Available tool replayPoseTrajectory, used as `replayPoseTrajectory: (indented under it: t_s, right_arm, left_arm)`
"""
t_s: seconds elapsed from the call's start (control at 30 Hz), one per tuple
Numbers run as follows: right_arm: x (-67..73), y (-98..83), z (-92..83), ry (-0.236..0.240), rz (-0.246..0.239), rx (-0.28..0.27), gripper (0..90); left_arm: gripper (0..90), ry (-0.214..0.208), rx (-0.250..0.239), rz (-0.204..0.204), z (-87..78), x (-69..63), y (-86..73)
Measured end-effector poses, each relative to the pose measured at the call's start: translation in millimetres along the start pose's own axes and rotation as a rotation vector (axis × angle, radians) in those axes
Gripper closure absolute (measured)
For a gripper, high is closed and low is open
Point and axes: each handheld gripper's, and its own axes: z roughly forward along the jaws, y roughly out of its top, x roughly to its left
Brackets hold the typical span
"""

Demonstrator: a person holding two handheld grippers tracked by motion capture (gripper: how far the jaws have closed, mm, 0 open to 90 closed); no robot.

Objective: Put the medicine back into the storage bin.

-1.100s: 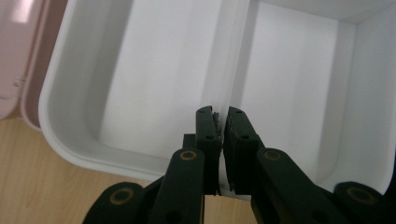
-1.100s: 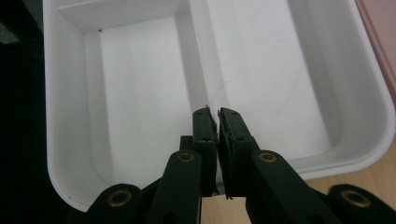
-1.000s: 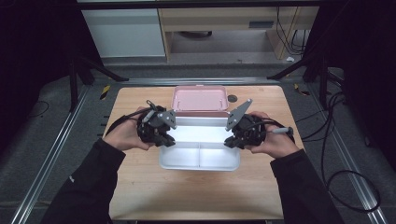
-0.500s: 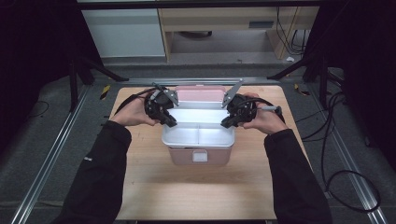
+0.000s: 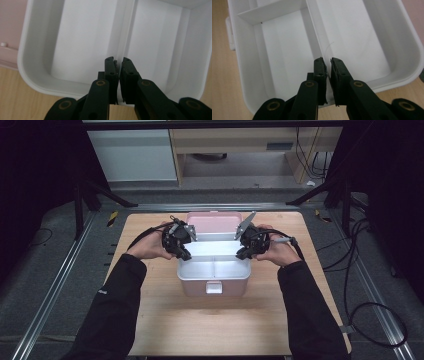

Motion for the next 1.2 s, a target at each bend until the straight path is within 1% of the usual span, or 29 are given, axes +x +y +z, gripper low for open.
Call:
replayPoseTrajectory:
  t_s: [0.03, 0.13, 0.23, 0.27, 0.33, 0.4, 0.43, 0.47, 0.5, 0.53, 0.57, 0.63, 0.67, 0.7, 0.73, 0.77, 0.8, 0.83, 0.87, 0.9, 0.93, 0.97, 1.0, 1.03, 1.07, 1.1, 1.13, 1.17, 1.2]
  right_arm:
    - [0.6, -0.9, 4.3, 0.006, 0.009, 0.019, 83.2]
    - [0.9, -3.1, 7.4, 0.009, 0.010, 0.018, 82.9]
    - [3.0, -10.0, 11.8, 0.024, 0.024, -0.005, 82.9]
    - [7.1, -13.6, 12.8, 0.030, 0.021, -0.022, 83.0]
    - [9.7, -14.2, 12.9, 0.028, 0.015, -0.024, 83.1]
    - [15.6, -14.9, 12.9, 0.025, 0.005, -0.023, 83.2]
    - [21.8, -15.9, 11.8, 0.029, 0.003, -0.026, 83.2]
    - [21.8, -15.9, 11.8, 0.029, 0.003, -0.026, 83.2]
    - [26.8, -18.8, 11.1, 0.028, 0.003, -0.046, 82.9]
    - [26.8, -18.8, 11.1, 0.028, 0.003, -0.046, 82.9]
    - [28.3, -20.7, 10.7, 0.033, 0.009, -0.062, 82.8]
    - [30.4, -23.3, 9.4, 0.030, 0.021, -0.075, 82.0]
    - [32.0, -24.0, 7.1, 0.014, 0.032, -0.089, 80.7]
    - [32.0, -24.0, 7.1, 0.014, 0.032, -0.089, 80.7]
    - [32.0, -24.4, 4.7, 0.011, 0.042, -0.108, 78.2]
    - [32.3, -25.8, -3.1, -0.005, 0.064, -0.163, 74.0]
    - [32.3, -25.8, -3.1, -0.005, 0.064, -0.163, 74.0]
    - [32.5, -26.7, -7.6, -0.022, 0.069, -0.192, 71.7]
    - [32.7, -27.9, -12.4, -0.045, 0.088, -0.214, 69.7]
    - [32.9, -31.2, -21.6, -0.093, 0.139, -0.245, 64.3]
    - [32.9, -31.2, -21.6, -0.093, 0.139, -0.245, 64.3]
    - [33.5, -36.1, -30.4, -0.152, 0.198, -0.271, 59.4]
    - [33.5, -36.1, -30.4, -0.152, 0.198, -0.271, 59.4]
    - [33.8, -37.7, -32.7, -0.170, 0.221, -0.279, 55.5]
    - [33.5, -40.4, -35.7, -0.192, 0.241, -0.293, 54.6]
    - [32.4, -46.8, -42.6, -0.234, 0.275, -0.311, 52.0]
    - [32.4, -46.8, -42.6, -0.234, 0.275, -0.311, 52.0]
    - [31.8, -48.9, -44.6, -0.253, 0.282, -0.316, 52.5]
    - [30.3, -54.0, -49.5, -0.301, 0.304, -0.322, 51.0]
  left_arm:
    - [85.3, 0.000, 0.009, 0.003, 4.2, -0.1, 0.7]
    - [84.9, -0.010, 0.000, -0.007, 6.8, -0.1, -0.9]
    - [84.5, -0.034, -0.041, -0.023, 8.8, -1.3, -7.3]
    - [84.2, -0.039, -0.044, -0.026, 10.2, -4.0, -9.2]
    - [83.8, -0.039, -0.046, -0.027, 10.6, -6.4, -10.1]
    - [83.7, -0.034, -0.049, -0.026, 9.8, -12.4, -12.1]
    - [83.7, -0.033, -0.052, -0.026, 8.8, -19.3, -14.3]
    - [83.7, -0.033, -0.052, -0.026, 8.8, -19.3, -14.3]
    - [83.7, -0.030, -0.064, -0.029, 8.1, -24.7, -17.3]
    - [83.6, -0.030, -0.064, -0.029, 8.1, -24.7, -17.3]
    - [83.6, -0.032, -0.065, -0.032, 7.7, -26.5, -18.0]
    - [82.8, -0.019, -0.067, -0.046, 6.4, -28.9, -18.2]
    - [79.6, 0.011, -0.087, -0.046, 2.9, -31.6, -18.3]
    - [76.9, 0.011, -0.087, -0.046, 2.9, -31.6, -18.3]
    - [76.9, 0.024, -0.104, -0.051, -0.2, -32.8, -18.9]
    - [70.8, 0.059, -0.144, -0.075, -8.6, -34.5, -21.1]
    - [69.3, 0.059, -0.144, -0.075, -8.6, -34.5, -21.1]
    - [69.3, 0.070, -0.164, -0.087, -13.3, -34.9, -23.1]
    - [67.6, 0.080, -0.186, -0.102, -17.6, -34.9, -25.6]
    - [62.7, 0.108, -0.223, -0.142, -24.7, -33.8, -31.1]
    - [61.5, 0.108, -0.223, -0.142, -24.7, -33.8, -31.1]
    - [59.3, 0.124, -0.242, -0.167, -27.9, -32.5, -34.8]
    - [59.3, 0.132, -0.253, -0.183, -29.2, -31.7, -37.1]
    - [58.6, 0.143, -0.256, -0.198, -30.8, -30.8, -39.7]
    - [58.0, 0.160, -0.261, -0.215, -32.1, -30.1, -42.8]
    - [56.4, 0.169, -0.267, -0.230, -33.0, -29.4, -45.2]
    - [56.4, 0.173, -0.272, -0.244, -33.5, -29.0, -47.0]
    - [56.0, 0.183, -0.282, -0.263, -34.3, -28.4, -49.6]
    - [54.4, 0.194, -0.302, -0.290, -34.7, -27.6, -52.8]
